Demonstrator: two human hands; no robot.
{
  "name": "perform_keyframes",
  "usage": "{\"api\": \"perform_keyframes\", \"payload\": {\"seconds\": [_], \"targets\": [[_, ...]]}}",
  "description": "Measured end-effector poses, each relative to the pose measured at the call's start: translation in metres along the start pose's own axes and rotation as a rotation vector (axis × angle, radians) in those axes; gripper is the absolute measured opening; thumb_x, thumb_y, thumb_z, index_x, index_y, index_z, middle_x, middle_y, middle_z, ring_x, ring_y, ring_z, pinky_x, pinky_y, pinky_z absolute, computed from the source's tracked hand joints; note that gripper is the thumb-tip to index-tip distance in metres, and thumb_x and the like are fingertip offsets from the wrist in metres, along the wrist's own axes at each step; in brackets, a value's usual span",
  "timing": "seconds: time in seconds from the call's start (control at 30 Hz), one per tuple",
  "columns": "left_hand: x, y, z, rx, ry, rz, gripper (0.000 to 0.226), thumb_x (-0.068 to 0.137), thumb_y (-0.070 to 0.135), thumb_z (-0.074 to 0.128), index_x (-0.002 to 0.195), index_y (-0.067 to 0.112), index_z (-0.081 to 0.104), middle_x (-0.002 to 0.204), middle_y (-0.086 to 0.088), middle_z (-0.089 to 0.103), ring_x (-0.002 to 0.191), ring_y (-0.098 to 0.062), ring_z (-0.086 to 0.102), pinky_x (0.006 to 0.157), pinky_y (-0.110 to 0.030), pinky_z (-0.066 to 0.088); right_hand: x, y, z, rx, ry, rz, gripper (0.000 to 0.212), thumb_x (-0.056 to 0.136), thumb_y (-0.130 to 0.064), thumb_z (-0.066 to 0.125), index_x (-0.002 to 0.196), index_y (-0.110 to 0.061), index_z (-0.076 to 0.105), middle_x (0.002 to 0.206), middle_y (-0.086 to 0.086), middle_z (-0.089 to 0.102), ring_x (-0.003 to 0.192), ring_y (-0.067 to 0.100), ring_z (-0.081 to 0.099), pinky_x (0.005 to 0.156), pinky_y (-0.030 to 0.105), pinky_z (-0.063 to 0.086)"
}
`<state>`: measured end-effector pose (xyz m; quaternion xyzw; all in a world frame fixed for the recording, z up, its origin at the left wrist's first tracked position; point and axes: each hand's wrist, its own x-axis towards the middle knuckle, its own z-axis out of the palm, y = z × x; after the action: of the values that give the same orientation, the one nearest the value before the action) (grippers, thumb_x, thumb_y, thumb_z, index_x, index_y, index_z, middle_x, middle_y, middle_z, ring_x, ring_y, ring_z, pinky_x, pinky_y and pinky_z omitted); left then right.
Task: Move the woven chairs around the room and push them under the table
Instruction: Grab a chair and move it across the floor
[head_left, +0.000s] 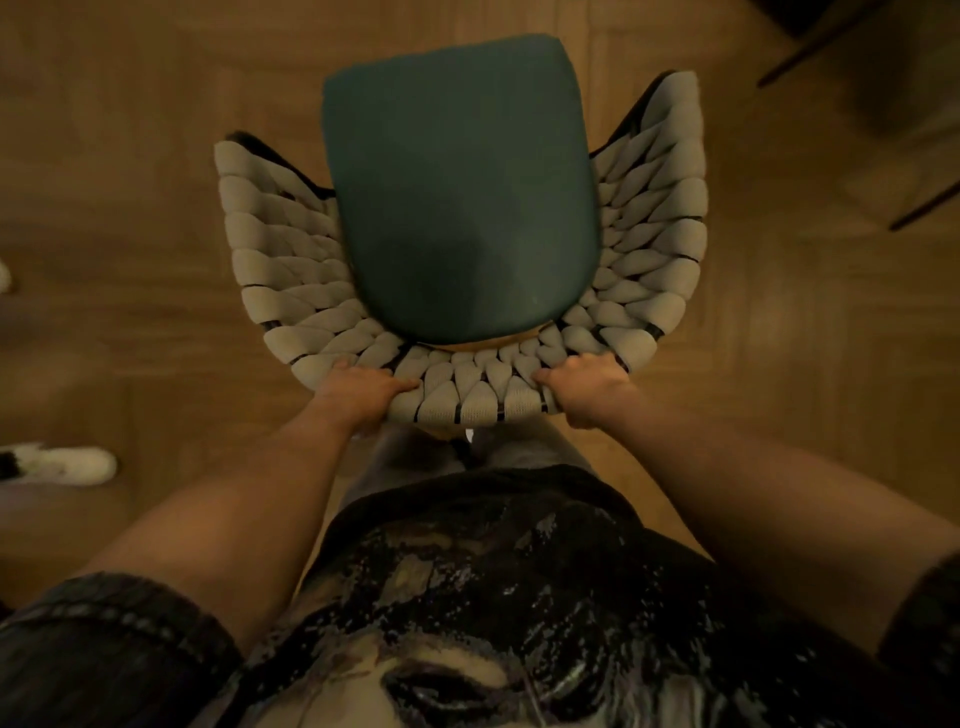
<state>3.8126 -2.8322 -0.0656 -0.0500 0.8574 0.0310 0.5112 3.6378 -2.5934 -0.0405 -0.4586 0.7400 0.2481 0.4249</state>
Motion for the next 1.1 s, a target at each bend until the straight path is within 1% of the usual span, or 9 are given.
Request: {"api": "perform_keyframes", "payload": {"seconds": [0.1,0.2,0.33,0.5,0.7,0.93,1.0,1.03,1.1], "targets": [[0.009,-0.017,-0.013,0.063,0.018,0.034,0.08,0.092,0.022,0.06,0.154,0.049,0.02,0.146,0.007,0.05,0.132,-0.022,0.049,0.114,-0.047,0.029,0.0,-0.01,0.004,0.081,-0.002,0.054,0.059,0.095,-0.021,0.061,0.149,-0.033,0.039,0.132,0.005,0.06,0.123,0.029,0.056,0.094,0.047,0.046],[0.014,-0.034,-0.025,0.143,0.023,0.083,0.077,0.093,0.024,0.06,0.154,0.049,0.021,0.149,0.008,0.048,0.134,-0.021,0.048,0.115,-0.047,0.027,0.002,-0.023,0.002,0.165,-0.016,0.097,0.056,0.098,-0.021,0.055,0.15,-0.033,0.039,0.135,0.006,0.058,0.125,0.03,0.055,0.096,0.048,0.045],[0.018,-0.06,-0.048,0.267,0.013,0.16,0.077,0.094,0.025,0.061,0.155,0.047,0.02,0.15,0.007,0.047,0.135,-0.021,0.047,0.115,-0.046,0.028,0.005,-0.049,-0.003,0.287,-0.032,0.169,0.05,0.102,-0.022,0.05,0.15,-0.033,0.039,0.137,0.007,0.057,0.129,0.031,0.053,0.099,0.049,0.043],[0.028,-0.098,-0.072,0.422,0.014,0.253,0.076,0.094,0.029,0.061,0.156,0.045,0.02,0.149,0.005,0.048,0.135,-0.022,0.047,0.114,-0.046,0.031,0.009,-0.086,-0.015,0.436,-0.023,0.252,0.05,0.102,-0.021,0.049,0.15,-0.032,0.04,0.139,0.009,0.056,0.13,0.033,0.052,0.1,0.051,0.043],[0.049,-0.142,-0.096,0.583,0.028,0.338,0.076,0.094,0.022,0.06,0.155,0.047,0.021,0.15,0.008,0.048,0.135,-0.02,0.047,0.113,-0.046,0.032,0.021,-0.133,-0.037,0.605,-0.004,0.345,0.055,0.099,-0.019,0.054,0.15,-0.033,0.039,0.137,0.006,0.057,0.126,0.031,0.055,0.094,0.048,0.045],[0.065,-0.173,-0.118,0.777,0.076,0.448,0.075,0.094,0.025,0.061,0.154,0.047,0.021,0.147,0.009,0.051,0.132,-0.018,0.05,0.109,-0.042,0.035,0.039,-0.171,-0.053,0.738,0.014,0.415,0.062,0.096,-0.014,0.056,0.152,-0.033,0.038,0.135,0.005,0.059,0.124,0.03,0.057,0.09,0.047,0.047],[0.066,-0.179,-0.123,0.81,0.092,0.462,0.076,0.094,0.025,0.062,0.154,0.047,0.021,0.149,0.01,0.05,0.134,-0.018,0.049,0.112,-0.044,0.031,0.043,-0.18,-0.056,0.755,0.037,0.426,0.06,0.096,-0.014,0.055,0.151,-0.033,0.039,0.134,0.005,0.06,0.123,0.03,0.057,0.09,0.047,0.046],[0.065,-0.181,-0.125,0.815,0.101,0.459,0.076,0.094,0.025,0.061,0.154,0.046,0.021,0.151,0.01,0.048,0.138,-0.019,0.046,0.116,-0.047,0.026,0.045,-0.183,-0.057,0.766,0.054,0.435,0.058,0.096,-0.015,0.055,0.149,-0.033,0.041,0.133,0.005,0.06,0.122,0.03,0.057,0.091,0.047,0.046],[0.063,-0.185,-0.123,0.797,0.157,0.438,0.075,0.095,0.028,0.061,0.157,0.043,0.021,0.159,0.004,0.038,0.149,-0.024,0.029,0.122,-0.053,0.012,0.046,-0.189,-0.054,0.788,0.118,0.469,0.055,0.094,-0.019,0.058,0.146,-0.034,0.044,0.134,0.003,0.06,0.124,0.03,0.055,0.098,0.049,0.042]]}}
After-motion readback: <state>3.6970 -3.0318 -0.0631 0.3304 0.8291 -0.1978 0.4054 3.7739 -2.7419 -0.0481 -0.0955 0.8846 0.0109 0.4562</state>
